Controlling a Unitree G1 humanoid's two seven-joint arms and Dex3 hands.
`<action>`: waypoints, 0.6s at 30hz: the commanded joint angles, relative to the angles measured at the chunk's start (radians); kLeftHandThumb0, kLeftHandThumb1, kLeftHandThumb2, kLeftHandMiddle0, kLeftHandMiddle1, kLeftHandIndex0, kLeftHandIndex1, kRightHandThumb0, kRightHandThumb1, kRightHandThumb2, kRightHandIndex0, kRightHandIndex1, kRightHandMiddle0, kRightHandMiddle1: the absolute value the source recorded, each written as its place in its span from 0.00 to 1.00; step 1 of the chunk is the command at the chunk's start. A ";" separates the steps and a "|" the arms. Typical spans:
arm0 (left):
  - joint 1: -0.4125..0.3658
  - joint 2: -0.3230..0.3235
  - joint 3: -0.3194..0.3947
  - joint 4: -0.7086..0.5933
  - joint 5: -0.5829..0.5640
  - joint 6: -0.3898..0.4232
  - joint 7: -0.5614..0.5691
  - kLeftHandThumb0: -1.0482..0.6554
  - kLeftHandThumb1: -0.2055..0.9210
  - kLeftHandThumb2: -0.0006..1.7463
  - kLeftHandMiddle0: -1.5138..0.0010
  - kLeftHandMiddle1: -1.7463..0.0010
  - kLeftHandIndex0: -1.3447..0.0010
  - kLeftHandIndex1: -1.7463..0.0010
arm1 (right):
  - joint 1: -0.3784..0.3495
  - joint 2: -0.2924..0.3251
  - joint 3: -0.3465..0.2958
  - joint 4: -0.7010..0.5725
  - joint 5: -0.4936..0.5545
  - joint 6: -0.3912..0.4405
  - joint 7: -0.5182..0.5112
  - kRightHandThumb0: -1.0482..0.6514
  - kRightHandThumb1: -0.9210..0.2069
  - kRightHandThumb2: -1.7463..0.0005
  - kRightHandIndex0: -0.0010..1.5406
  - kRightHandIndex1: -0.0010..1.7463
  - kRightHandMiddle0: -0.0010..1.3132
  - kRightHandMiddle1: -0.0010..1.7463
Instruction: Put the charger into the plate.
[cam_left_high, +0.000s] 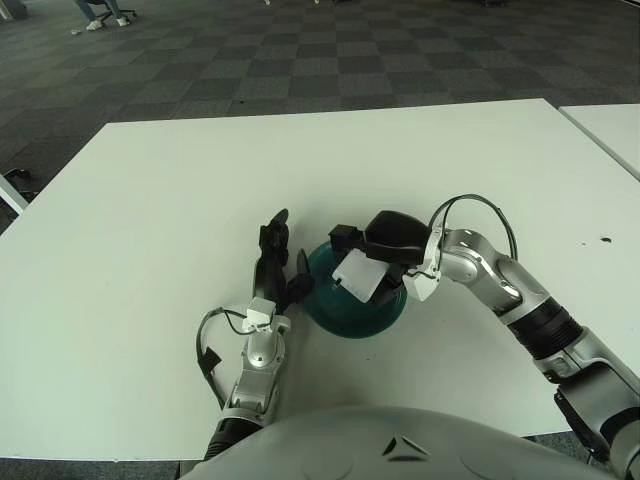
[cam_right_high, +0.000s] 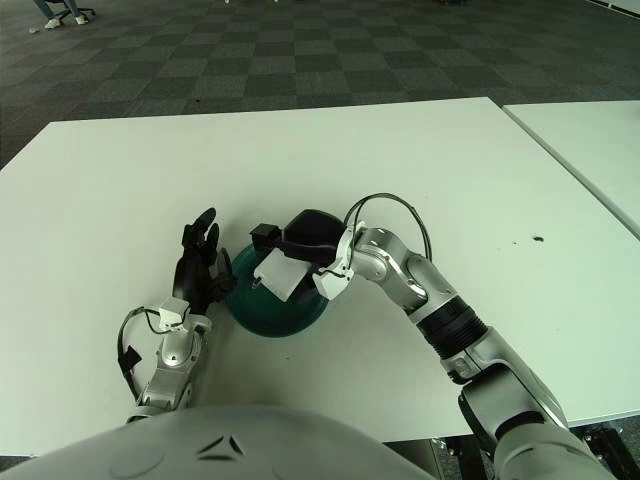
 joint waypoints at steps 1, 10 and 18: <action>0.075 0.006 0.013 0.050 0.002 0.014 -0.013 0.12 1.00 0.59 0.83 1.00 1.00 0.57 | -0.011 0.005 0.000 0.023 -0.016 -0.010 -0.009 0.38 0.30 0.44 0.69 1.00 0.32 1.00; 0.078 0.007 0.016 0.042 -0.003 0.020 -0.029 0.12 1.00 0.59 0.84 1.00 1.00 0.59 | -0.018 0.016 -0.002 0.045 -0.033 -0.011 -0.009 0.38 0.29 0.45 0.69 1.00 0.31 1.00; 0.083 0.014 0.022 0.033 0.008 0.026 -0.031 0.12 1.00 0.60 0.83 1.00 1.00 0.58 | -0.030 0.021 -0.012 0.068 -0.062 -0.061 -0.074 0.14 0.05 0.51 0.24 0.81 0.11 0.92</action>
